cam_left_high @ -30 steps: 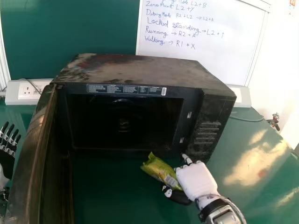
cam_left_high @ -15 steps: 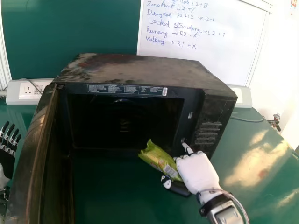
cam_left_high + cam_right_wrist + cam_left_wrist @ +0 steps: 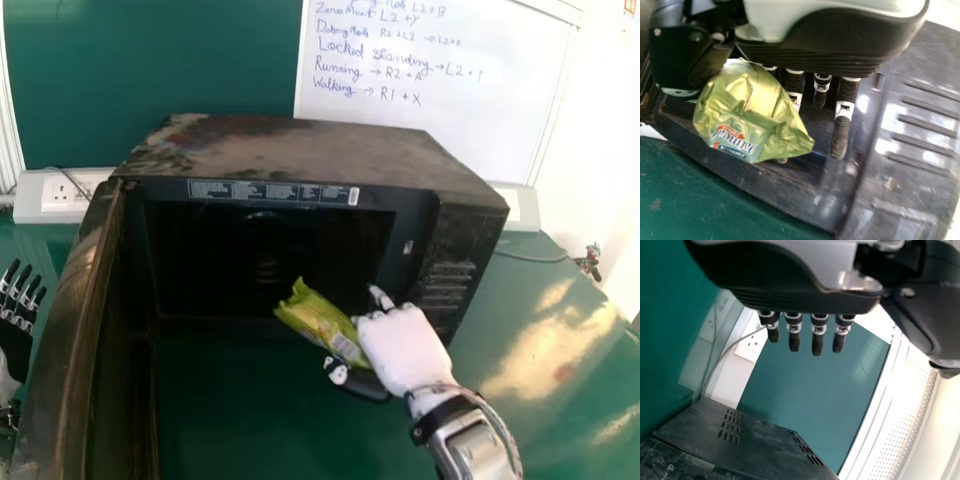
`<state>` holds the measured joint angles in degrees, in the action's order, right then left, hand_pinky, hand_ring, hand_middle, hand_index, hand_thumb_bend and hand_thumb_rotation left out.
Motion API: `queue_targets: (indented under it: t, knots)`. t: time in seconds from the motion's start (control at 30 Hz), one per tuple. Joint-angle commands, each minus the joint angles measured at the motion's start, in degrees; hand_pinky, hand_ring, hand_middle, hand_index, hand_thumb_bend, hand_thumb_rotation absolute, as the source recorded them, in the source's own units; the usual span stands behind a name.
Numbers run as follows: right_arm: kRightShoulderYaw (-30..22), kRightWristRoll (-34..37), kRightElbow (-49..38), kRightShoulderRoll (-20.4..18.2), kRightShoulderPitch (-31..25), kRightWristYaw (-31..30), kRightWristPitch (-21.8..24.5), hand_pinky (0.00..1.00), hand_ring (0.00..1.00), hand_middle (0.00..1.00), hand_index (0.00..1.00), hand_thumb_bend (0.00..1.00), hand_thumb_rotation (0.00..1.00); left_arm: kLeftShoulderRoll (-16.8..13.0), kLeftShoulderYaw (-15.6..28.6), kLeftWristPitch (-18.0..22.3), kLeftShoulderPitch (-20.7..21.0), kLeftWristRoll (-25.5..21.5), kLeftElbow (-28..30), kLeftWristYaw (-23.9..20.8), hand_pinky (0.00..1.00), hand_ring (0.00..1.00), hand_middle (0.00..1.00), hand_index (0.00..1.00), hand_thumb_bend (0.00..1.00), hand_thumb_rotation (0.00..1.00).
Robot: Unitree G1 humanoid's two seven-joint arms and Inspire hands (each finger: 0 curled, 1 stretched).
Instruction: Put biscuit inside oven
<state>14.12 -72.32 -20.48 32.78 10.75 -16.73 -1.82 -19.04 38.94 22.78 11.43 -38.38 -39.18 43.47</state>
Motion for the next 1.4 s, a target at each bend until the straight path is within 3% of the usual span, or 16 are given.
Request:
queue_targets:
  t: [0.0, 0.13, 0.3, 0.43, 0.53, 0.77, 0.83, 0.9, 1.07, 1.17, 1.37]
  knots:
    - [0.7, -0.1, 1.2, -0.5, 2.2, 1.2, -0.5, 0.37, 0.41, 0.45, 0.51, 0.53, 0.0, 2.8, -0.3, 0.3, -2.1, -0.2, -2.2, 0.4, 0.92, 0.75, 0.81, 0.96, 0.0, 0.0]
    - [1.5, 0.5, 3.2, -1.0, 4.4, 1.3, -1.1, 0.42, 0.44, 0.44, 0.54, 0.52, 0.0, 2.9, -0.3, 0.2, -2.3, -0.2, -2.0, 0.3, 0.92, 0.76, 0.81, 0.96, 0.0, 0.0]
    - [2.3, 1.3, 5.6, -1.8, 6.8, 1.8, -1.8, 0.41, 0.44, 0.46, 0.52, 0.53, 0.0, 2.9, -0.2, -0.3, -2.2, -0.5, -2.0, 0.4, 0.95, 0.75, 0.81, 0.95, 0.0, 0.0]
    - [2.9, 1.5, 7.3, -2.7, 8.3, 2.7, -1.6, 0.43, 0.49, 0.45, 0.54, 0.52, 0.0, 2.9, -0.1, -0.1, -2.0, -0.7, -2.5, 1.0, 0.85, 0.74, 0.8, 0.95, 0.0, 0.0]
    - [3.7, 1.0, 8.6, -2.9, 9.5, 3.7, -1.8, 0.34, 0.39, 0.47, 0.5, 0.53, 0.0, 3.0, -0.3, -0.2, -2.1, -0.7, -2.2, 0.9, 0.87, 0.75, 0.8, 0.95, 0.0, 0.0]
    - [4.6, 1.8, 11.0, -3.8, 11.7, 4.4, -1.5, 0.34, 0.39, 0.48, 0.49, 0.53, 0.0, 3.3, -0.3, -0.3, -2.3, -0.6, -1.6, 0.3, 0.91, 0.76, 0.81, 0.95, 0.0, 0.0]
    - [4.9, 1.9, 11.8, -3.9, 12.5, 4.2, -1.5, 0.34, 0.38, 0.48, 0.49, 0.53, 0.0, 3.4, -0.3, -0.2, -2.3, -0.6, -1.5, 0.3, 0.82, 0.73, 0.8, 0.95, 0.0, 0.0]
    - [5.1, 1.9, 12.8, -4.2, 13.3, 4.4, -1.5, 0.36, 0.41, 0.45, 0.51, 0.52, 0.0, 3.4, -0.3, -0.1, -2.3, -0.6, -1.5, 0.5, 0.8, 0.73, 0.79, 0.94, 0.0, 0.0]
    - [6.0, 2.0, 16.0, -4.5, 15.5, 6.1, -1.8, 0.38, 0.42, 0.48, 0.49, 0.53, 0.0, 3.0, -0.1, -0.1, -2.0, -0.9, -2.7, 1.1, 0.92, 0.76, 0.81, 0.95, 0.0, 0.0]
    - [6.4, 2.8, 17.6, -4.7, 16.5, 6.9, -2.1, 0.4, 0.43, 0.48, 0.49, 0.53, 0.0, 3.1, -0.1, 0.7, -1.9, -0.7, -2.9, 1.0, 0.83, 0.73, 0.79, 0.94, 0.0, 0.0]
    - [6.8, 3.6, 19.0, -5.5, 18.2, 6.0, -1.5, 0.45, 0.46, 0.48, 0.49, 0.53, 0.0, 3.1, -0.3, -0.4, -2.3, -0.9, -2.2, 0.9, 0.91, 0.75, 0.81, 0.96, 0.0, 0.0]
